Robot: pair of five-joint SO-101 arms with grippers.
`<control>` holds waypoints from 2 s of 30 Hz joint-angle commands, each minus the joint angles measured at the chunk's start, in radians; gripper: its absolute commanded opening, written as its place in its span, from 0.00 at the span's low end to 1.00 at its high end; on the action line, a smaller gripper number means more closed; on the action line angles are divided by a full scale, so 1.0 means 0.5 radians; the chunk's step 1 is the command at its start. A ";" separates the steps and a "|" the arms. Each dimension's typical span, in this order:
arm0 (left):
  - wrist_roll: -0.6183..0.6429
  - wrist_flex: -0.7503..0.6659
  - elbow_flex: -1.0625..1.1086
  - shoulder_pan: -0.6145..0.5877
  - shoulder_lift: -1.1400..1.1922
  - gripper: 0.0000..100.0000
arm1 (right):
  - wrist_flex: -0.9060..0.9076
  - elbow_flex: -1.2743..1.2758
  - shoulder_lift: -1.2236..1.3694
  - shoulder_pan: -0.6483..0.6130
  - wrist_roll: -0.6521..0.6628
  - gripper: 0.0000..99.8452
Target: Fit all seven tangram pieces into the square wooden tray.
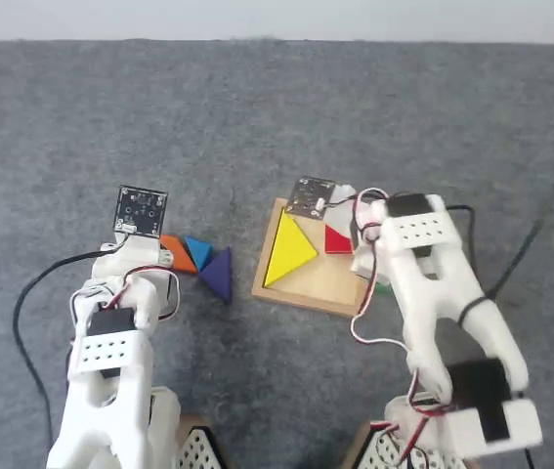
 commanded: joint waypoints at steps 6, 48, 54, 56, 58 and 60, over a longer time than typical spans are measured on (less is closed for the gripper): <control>-0.015 -0.046 -0.017 0.000 -0.049 0.04 | 0.038 -0.540 0.505 0.054 0.221 0.27; -0.015 -0.046 -0.017 -0.003 -0.049 0.04 | 0.158 -0.107 -0.262 -0.084 0.436 0.05; -0.015 -0.046 -0.017 -0.003 -0.049 0.04 | -0.336 0.353 -0.308 -0.192 0.141 0.05; -0.015 -0.043 -0.017 -0.003 -0.049 0.04 | -0.407 0.319 -0.186 -0.192 0.107 0.05; -0.015 -0.043 -0.017 -0.003 -0.049 0.04 | -0.443 0.245 -0.017 -0.192 0.104 0.05; -0.015 -0.043 -0.017 -0.006 -0.049 0.04 | -0.480 0.132 0.167 -0.192 0.074 0.05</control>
